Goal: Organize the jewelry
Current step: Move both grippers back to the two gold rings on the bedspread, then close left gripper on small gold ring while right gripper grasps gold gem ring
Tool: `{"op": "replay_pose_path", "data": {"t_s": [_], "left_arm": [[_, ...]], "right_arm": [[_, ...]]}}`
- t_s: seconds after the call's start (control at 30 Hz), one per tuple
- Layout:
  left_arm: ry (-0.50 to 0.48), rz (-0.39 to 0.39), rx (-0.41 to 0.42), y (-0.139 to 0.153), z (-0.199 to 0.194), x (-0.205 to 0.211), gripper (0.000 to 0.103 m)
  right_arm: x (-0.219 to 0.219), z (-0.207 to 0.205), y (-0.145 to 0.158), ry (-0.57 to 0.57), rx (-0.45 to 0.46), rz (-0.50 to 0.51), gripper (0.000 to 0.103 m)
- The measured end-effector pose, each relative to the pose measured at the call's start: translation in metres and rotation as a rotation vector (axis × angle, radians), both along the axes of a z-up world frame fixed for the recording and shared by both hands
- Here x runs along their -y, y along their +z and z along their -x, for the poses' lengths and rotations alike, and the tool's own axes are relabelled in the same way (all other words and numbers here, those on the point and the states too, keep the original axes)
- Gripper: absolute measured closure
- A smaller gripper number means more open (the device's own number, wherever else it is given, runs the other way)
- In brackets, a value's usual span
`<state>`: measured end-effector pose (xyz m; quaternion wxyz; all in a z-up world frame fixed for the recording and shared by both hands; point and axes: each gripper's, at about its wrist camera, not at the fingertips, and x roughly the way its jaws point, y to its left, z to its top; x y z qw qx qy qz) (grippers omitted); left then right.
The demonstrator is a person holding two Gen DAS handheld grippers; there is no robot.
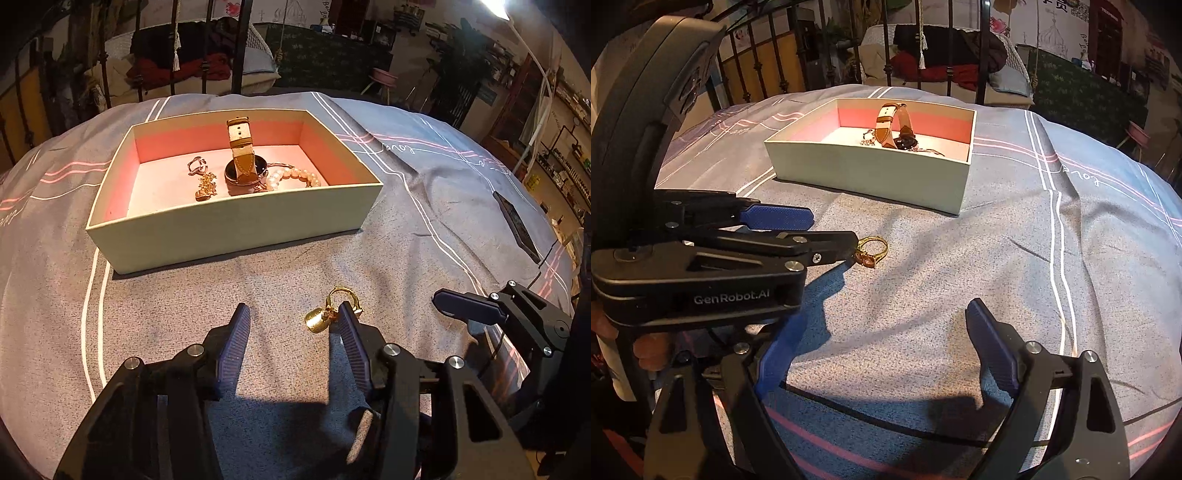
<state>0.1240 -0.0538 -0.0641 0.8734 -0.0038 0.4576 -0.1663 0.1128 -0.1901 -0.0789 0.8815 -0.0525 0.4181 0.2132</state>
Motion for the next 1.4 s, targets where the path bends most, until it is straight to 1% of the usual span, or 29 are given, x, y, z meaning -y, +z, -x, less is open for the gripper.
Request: {"op": "replay_pose_path", "data": {"t_s": [0.1,0.17,0.2,0.27,0.3,0.33,0.43,0.47,0.5,0.63,0.73,0.77,0.8,0.83,0.87,0.9,0.93,1.0,1.07,1.1,1.13,1.2,1.27,1.33,1.4], "left_arm": [[0.042,0.011,0.005,0.003,-0.001,-0.013,0.054],[0.065,0.017,0.001,0.004,-0.001,-0.023,0.054],[0.077,0.016,0.000,0.004,-0.001,-0.027,0.054],[0.094,0.025,-0.007,0.003,0.000,-0.036,0.054],[0.100,0.028,-0.009,0.003,0.000,-0.039,0.054],[0.103,0.029,-0.009,0.003,0.000,-0.040,0.054],[0.098,0.027,-0.008,0.004,0.001,-0.039,0.054],[0.093,0.028,-0.008,0.004,0.001,-0.037,0.054],[0.083,0.028,-0.008,0.004,0.002,-0.034,0.054],[0.043,0.013,-0.003,0.004,0.003,-0.021,0.054],[0.043,0.004,0.000,0.003,0.003,-0.017,0.054],[0.056,0.001,-0.002,0.003,0.002,-0.019,0.054],[0.067,0.004,-0.003,0.003,0.001,-0.022,0.054],[0.075,0.009,-0.007,0.003,0.000,-0.025,0.054],[0.085,0.013,-0.010,0.004,0.000,-0.028,0.054],[0.093,0.016,-0.012,0.004,0.000,-0.032,0.054],[0.101,0.019,-0.013,0.004,0.000,-0.034,0.054],[0.111,0.023,-0.015,0.004,0.000,-0.038,0.054],[0.112,0.026,-0.016,0.004,0.000,-0.040,0.054],[0.111,0.026,-0.017,0.005,0.000,-0.040,0.054],[0.109,0.028,-0.016,0.005,0.000,-0.039,0.054],[0.093,0.035,-0.019,0.005,0.001,-0.036,0.054],[0.064,0.035,-0.023,0.005,0.002,-0.028,0.054],[0.030,0.025,-0.025,0.003,0.002,-0.016,0.054],[-0.004,0.013,-0.020,0.002,0.000,-0.003,0.054]], "right_arm": [[-0.006,-0.009,0.001,0.030,-0.002,0.012,0.017],[-0.011,-0.016,-0.001,0.065,-0.013,0.022,0.025],[-0.014,-0.020,-0.002,0.080,-0.019,0.028,0.027],[-0.019,-0.026,-0.002,0.108,-0.025,0.027,0.038],[-0.020,-0.028,-0.002,0.115,-0.028,0.024,0.041],[-0.020,-0.029,-0.002,0.121,-0.032,0.020,0.049],[-0.018,-0.032,0.000,0.129,-0.042,0.001,0.089],[-0.016,-0.031,0.000,0.129,-0.042,-0.001,0.092],[-0.015,-0.030,0.000,0.129,-0.042,0.001,0.094],[-0.007,-0.024,0.001,0.101,-0.037,-0.015,0.096],[-0.008,-0.023,0.001,0.110,-0.038,-0.010,0.095],[-0.010,-0.023,0.001,0.114,-0.037,-0.005,0.091],[-0.013,-0.025,0.000,0.121,-0.043,0.001,0.085],[-0.016,-0.027,0.000,0.128,-0.043,0.002,0.066],[-0.019,-0.030,0.000,0.131,-0.041,0.004,0.044],[-0.023,-0.032,0.000,0.135,-0.038,0.017,0.036],[-0.028,-0.034,0.000,0.142,-0.029,0.039,0.035],[-0.035,-0.039,-0.002,0.162,-0.032,0.059,0.040],[-0.035,-0.043,-0.001,0.175,-0.036,0.044,0.059],[-0.035,-0.045,-0.001,0.177,-0.040,0.036,0.067],[-0.033,-0.046,-0.001,0.174,-0.044,0.029,0.077],[-0.031,-0.045,0.000,0.167,-0.043,0.023,0.077],[-0.027,-0.037,0.002,0.153,-0.031,0.044,0.077],[-0.019,-0.029,0.004,0.112,-0.016,0.056,0.077],[-0.008,-0.022,0.003,0.075,-0.025,0.041,0.077]]}}
